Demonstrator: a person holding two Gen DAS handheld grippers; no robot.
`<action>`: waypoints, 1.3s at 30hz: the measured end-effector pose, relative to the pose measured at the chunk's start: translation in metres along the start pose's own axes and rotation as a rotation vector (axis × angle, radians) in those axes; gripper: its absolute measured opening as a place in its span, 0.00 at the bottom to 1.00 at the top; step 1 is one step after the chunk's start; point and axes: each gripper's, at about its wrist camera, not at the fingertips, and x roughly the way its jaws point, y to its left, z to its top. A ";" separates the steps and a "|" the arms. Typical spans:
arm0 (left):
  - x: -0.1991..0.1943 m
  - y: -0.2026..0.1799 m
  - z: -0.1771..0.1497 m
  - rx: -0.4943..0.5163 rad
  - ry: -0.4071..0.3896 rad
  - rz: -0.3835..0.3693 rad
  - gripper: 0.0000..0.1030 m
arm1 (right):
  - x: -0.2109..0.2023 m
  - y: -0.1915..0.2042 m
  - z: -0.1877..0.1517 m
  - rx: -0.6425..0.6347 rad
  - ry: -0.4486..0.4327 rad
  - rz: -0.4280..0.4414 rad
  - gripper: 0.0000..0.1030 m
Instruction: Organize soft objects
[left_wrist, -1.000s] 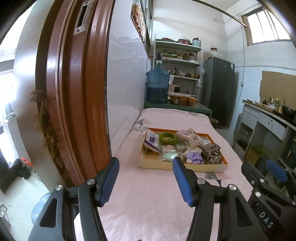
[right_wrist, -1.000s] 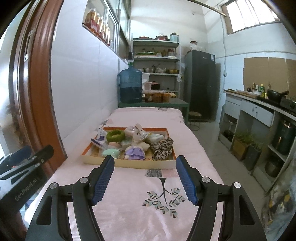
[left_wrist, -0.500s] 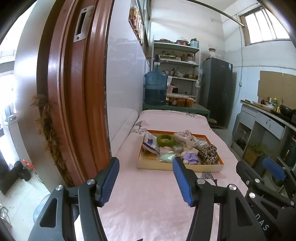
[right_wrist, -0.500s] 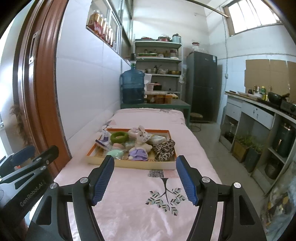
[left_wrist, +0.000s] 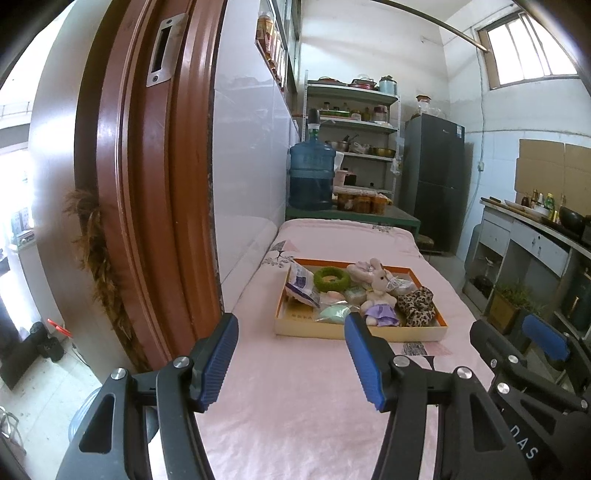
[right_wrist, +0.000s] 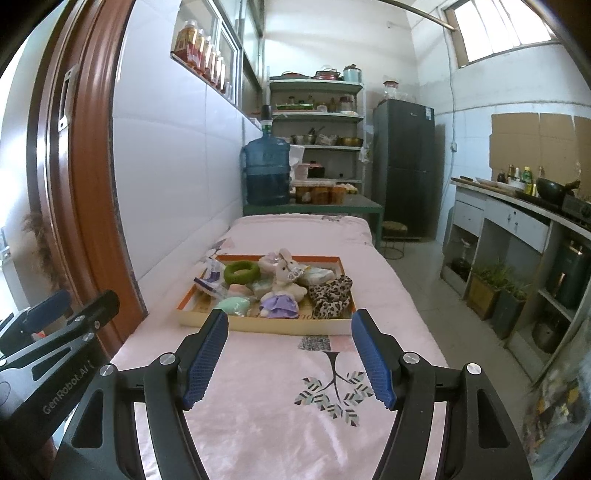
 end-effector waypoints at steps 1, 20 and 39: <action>0.000 0.000 0.000 0.000 0.001 -0.002 0.58 | -0.001 0.001 0.000 0.000 0.000 0.001 0.69; 0.000 -0.001 -0.001 0.003 0.004 -0.002 0.58 | -0.002 0.006 0.002 0.002 0.004 0.010 0.69; 0.001 -0.004 -0.004 0.009 0.008 -0.003 0.58 | 0.000 0.008 -0.002 0.006 0.010 0.014 0.69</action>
